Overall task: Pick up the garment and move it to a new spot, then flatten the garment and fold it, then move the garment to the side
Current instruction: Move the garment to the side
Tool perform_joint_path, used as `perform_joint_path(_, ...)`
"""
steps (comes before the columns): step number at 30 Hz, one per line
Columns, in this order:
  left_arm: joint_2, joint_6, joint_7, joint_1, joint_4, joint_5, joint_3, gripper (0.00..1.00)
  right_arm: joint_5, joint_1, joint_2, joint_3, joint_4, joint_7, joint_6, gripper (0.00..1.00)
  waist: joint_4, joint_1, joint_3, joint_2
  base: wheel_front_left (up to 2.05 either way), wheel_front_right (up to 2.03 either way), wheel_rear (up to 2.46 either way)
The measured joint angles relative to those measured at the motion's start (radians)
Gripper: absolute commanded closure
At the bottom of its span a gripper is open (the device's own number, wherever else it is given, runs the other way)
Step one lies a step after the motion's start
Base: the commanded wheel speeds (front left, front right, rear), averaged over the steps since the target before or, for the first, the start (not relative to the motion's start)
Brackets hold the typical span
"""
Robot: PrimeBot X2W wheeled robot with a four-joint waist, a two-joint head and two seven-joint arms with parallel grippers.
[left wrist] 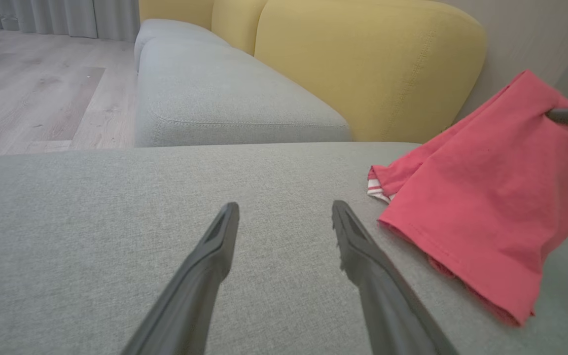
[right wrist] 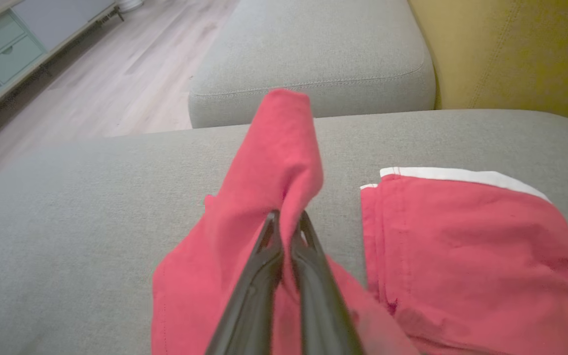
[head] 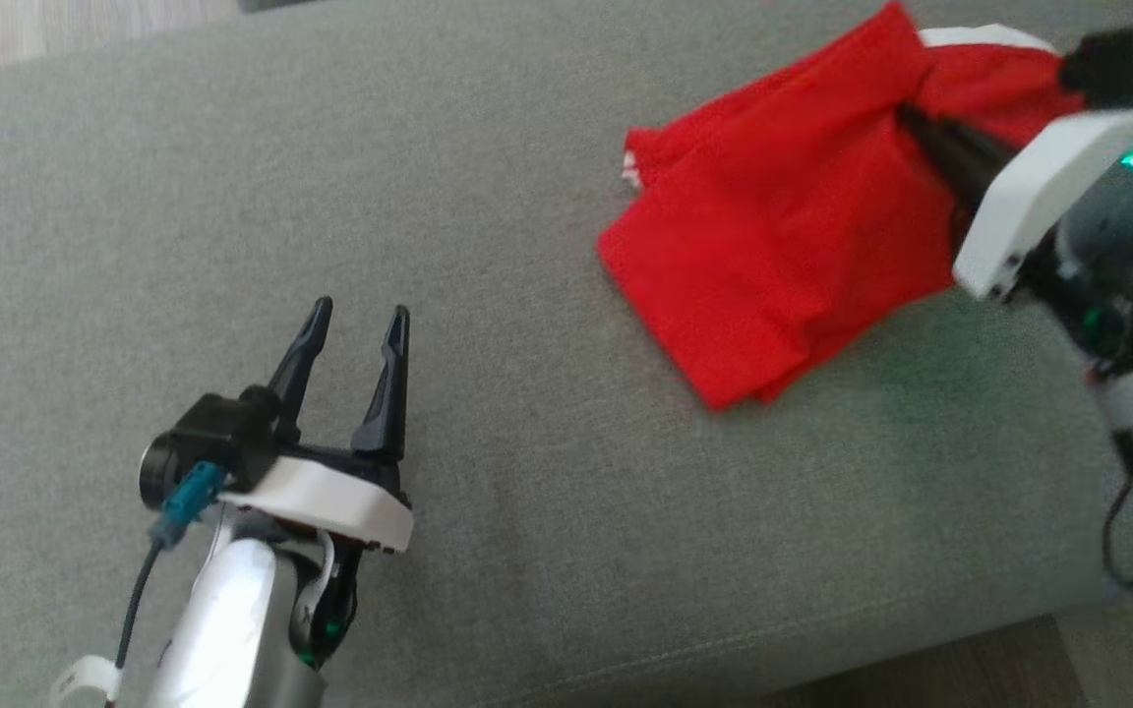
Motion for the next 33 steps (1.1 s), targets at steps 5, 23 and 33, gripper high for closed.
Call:
perform_joint_path(5, 0.000, 0.000, 0.000, -0.020, 0.001, 0.001, -0.003, 0.00, 0.042, -0.119, -0.066, 0.024, 0.150, -0.016, 0.000, 1.00, 0.012, 0.0000, 0.043, 0.0000, 0.00, 0.00, 0.00)
perform_joint_path(23, 0.001, -0.009, 0.000, -0.092, 0.013, 0.036, 0.006, 0.00, -0.036, -0.332, -0.142, -0.016, 0.518, -0.094, 0.000, 0.66, -0.002, 0.0001, 0.163, 0.0000, 0.00, 0.00, 0.00)
perform_joint_path(33, 0.000, -0.015, 0.000, -0.092, -0.005, 0.036, 0.037, 0.00, -0.210, -0.343, -0.129, 0.043, 0.623, -0.259, 0.000, 0.00, 0.013, 0.0001, 0.129, 0.0000, 0.00, 0.00, 0.00)
